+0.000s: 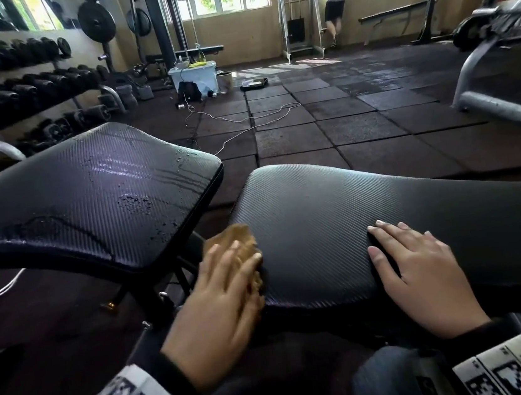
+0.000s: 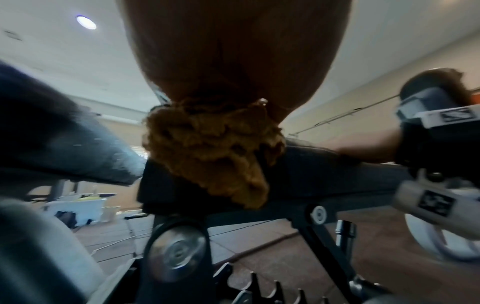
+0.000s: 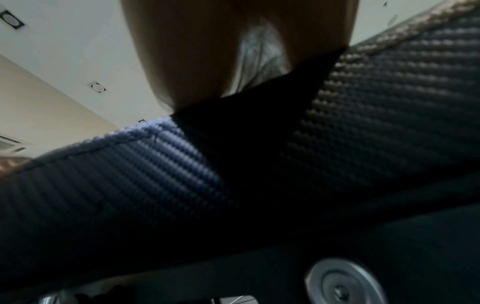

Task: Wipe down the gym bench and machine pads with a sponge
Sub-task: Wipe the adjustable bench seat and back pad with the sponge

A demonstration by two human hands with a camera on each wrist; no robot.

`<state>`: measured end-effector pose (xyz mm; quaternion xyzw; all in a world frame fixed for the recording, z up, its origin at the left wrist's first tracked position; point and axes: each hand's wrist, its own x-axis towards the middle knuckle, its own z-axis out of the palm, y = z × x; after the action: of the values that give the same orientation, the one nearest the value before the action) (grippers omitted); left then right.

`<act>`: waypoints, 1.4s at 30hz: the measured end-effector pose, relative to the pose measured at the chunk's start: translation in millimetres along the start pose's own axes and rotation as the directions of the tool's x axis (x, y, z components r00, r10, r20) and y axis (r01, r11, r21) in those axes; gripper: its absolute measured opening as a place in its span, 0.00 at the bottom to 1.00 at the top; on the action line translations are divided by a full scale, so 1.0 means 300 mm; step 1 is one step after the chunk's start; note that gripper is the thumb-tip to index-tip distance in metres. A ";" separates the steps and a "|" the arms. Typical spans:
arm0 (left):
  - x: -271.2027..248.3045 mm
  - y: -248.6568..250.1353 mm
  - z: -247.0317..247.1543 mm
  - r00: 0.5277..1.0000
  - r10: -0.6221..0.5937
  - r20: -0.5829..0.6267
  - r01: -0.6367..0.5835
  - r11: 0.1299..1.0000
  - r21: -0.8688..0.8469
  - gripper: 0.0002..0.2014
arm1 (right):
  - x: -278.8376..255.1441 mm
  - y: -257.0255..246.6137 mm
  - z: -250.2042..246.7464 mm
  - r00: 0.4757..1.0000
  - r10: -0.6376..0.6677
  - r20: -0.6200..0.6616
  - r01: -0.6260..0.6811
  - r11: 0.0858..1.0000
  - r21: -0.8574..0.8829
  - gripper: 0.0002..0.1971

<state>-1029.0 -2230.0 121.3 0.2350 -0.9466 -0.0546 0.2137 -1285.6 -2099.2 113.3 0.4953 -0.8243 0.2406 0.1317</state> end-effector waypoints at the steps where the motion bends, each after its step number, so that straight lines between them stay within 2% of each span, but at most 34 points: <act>1: 0.002 0.033 0.014 0.999 0.036 0.010 -0.036 0.999 0.040 0.26 | -0.001 0.001 0.001 1.000 0.002 0.002 -0.002 1.000 0.002 0.30; 3: 0.034 0.078 0.037 0.999 0.033 0.042 -0.035 0.998 0.050 0.24 | -0.003 0.002 0.003 1.000 0.000 0.000 0.000 1.000 -0.002 0.30; 6: 0.128 0.083 0.064 0.994 -0.045 0.098 0.041 0.998 0.047 0.27 | -0.002 0.005 0.005 1.000 -0.009 0.007 0.009 1.000 -0.008 0.30; 8: 0.202 0.067 0.053 0.977 -0.158 0.146 0.152 0.987 0.053 0.30 | -0.002 0.009 0.005 1.000 -0.012 0.006 0.012 1.000 -0.007 0.31; 11: 0.268 -0.021 0.034 0.924 -0.305 0.232 0.306 0.951 0.033 0.29 | -0.003 0.011 0.004 1.000 -0.020 -0.007 0.020 1.000 -0.006 0.30; 13: 0.255 -0.090 0.018 0.917 -0.364 0.162 0.380 0.921 -0.081 0.33 | -0.002 0.011 0.005 0.999 -0.025 -0.021 0.025 1.000 -0.005 0.29; 15: 0.195 -0.123 0.014 0.886 -0.457 0.075 0.461 0.855 -0.236 0.27 | 0.000 0.010 0.007 0.999 -0.030 -0.025 0.030 1.000 -0.005 0.29; 17: 0.115 -0.105 0.019 0.871 -0.491 -0.029 0.446 0.813 -0.373 0.26 | 0.000 0.009 0.011 0.999 -0.034 -0.031 0.033 0.999 -0.008 0.28; 18: 0.080 -0.077 0.020 0.881 -0.462 -0.099 0.394 0.834 -0.386 0.27 | 0.001 0.009 0.012 0.999 -0.033 -0.035 0.033 0.999 -0.011 0.28; 20: 0.036 -0.016 0.038 0.930 -0.294 -0.220 0.250 0.945 -0.210 0.26 | 0.000 0.008 0.013 0.999 -0.030 -0.040 0.029 0.999 -0.015 0.28; 22: 0.043 0.045 0.060 0.973 -0.139 -0.186 0.142 0.990 0.003 0.25 | -0.001 0.008 0.012 0.999 -0.027 -0.036 0.027 0.999 -0.017 0.29; 24: 0.085 0.079 0.073 0.989 -0.101 -0.108 0.107 0.993 0.046 0.25 | 0.002 0.007 0.010 0.999 -0.026 -0.027 0.026 1.000 -0.009 0.29; 26: 0.144 0.073 0.075 0.989 -0.141 -0.043 0.142 0.990 0.005 0.28 | 0.003 0.008 0.009 1.000 -0.023 -0.021 0.023 1.000 0.001 0.30; 28: 0.201 0.037 0.061 0.976 -0.216 0.027 0.216 0.976 -0.012 0.35 | 0.002 0.009 0.007 0.999 -0.021 -0.024 0.022 1.000 0.007 0.30; 31: 0.242 -0.045 0.032 0.928 -0.356 0.109 0.364 0.929 -0.071 0.39 | 0.002 0.015 0.006 1.000 -0.017 -0.007 0.017 1.000 0.011 0.31; 35: 0.178 -0.107 0.011 0.812 -0.580 0.067 0.573 0.771 -0.277 0.27 | 0.005 0.019 0.008 1.000 -0.019 -0.014 0.019 1.000 0.002 0.30; 37: 0.127 -0.109 0.025 0.785 -0.618 0.041 0.589 0.723 -0.360 0.25 | 0.005 0.017 0.009 0.999 -0.017 -0.028 0.017 1.000 0.002 0.30; 40: 0.076 -0.090 0.052 0.801 -0.597 -0.050 0.522 0.737 -0.430 0.26 | 0.003 0.016 0.010 0.999 -0.022 -0.024 0.022 1.000 -0.001 0.29; 42: 0.058 -0.076 0.062 0.809 -0.584 -0.074 0.496 0.745 -0.446 0.32 | -0.004 0.012 0.006 1.000 -0.017 0.002 0.017 1.000 -0.011 0.28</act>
<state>-1041.3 -2258.3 106.4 0.4549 -0.7764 -0.2846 0.3305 -1288.3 -2097.9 110.2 0.5019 -0.8214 0.2346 0.1359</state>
